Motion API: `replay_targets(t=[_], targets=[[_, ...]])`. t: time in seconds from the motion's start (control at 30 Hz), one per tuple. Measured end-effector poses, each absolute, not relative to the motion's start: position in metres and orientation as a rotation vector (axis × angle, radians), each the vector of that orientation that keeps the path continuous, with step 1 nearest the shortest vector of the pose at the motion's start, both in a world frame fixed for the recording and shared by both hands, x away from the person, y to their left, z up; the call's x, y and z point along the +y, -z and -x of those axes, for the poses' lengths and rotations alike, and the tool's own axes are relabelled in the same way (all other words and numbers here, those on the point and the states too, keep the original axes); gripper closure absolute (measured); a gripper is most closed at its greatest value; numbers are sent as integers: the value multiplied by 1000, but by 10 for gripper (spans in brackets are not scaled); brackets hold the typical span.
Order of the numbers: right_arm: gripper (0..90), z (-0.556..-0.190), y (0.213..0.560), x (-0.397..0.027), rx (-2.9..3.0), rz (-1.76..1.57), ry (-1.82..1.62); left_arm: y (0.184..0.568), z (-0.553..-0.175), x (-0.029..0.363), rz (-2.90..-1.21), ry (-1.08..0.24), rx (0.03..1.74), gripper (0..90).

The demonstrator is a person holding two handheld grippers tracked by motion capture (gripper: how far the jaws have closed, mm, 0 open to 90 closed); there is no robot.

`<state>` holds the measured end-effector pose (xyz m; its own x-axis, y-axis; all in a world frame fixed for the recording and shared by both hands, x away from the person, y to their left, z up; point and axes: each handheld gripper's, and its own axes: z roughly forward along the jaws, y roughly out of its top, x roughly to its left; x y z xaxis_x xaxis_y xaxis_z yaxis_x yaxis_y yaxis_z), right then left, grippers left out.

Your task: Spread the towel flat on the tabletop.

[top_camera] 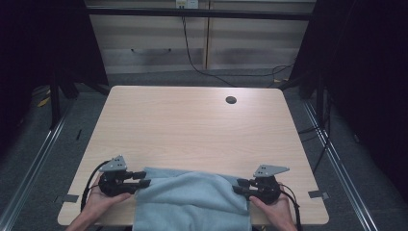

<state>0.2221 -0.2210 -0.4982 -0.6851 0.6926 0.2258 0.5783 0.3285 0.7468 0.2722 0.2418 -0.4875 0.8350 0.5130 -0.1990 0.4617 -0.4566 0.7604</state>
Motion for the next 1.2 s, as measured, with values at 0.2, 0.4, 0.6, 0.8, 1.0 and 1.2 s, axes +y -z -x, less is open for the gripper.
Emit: replay_targets(t=[0.2, 0.4, 0.6, 0.8, 1.0, 1.2], targets=[[557, -214, 500, -220, 2470, -1153, -1248, 495, -267, 238, -2168, -121, 717, 501], [587, -213, 502, -218, 2465, -1143, -1245, 499, -263, 238, -2191, -118, 687, 660], [864, -207, 499, -214, 2486, -1076, -1230, 494, -260, 239, -2169, -93, 666, 828], [899, -206, 482, -230, 2391, -1131, -1384, 482, -265, 251, -2027, -77, 708, 836], [900, -213, 455, -242, 2274, -1120, -1451, 465, -275, 253, -1953, -119, 726, 836], [900, -239, 423, -242, 2194, -1093, -1468, 436, -300, 254, -1847, -158, 738, 836]])
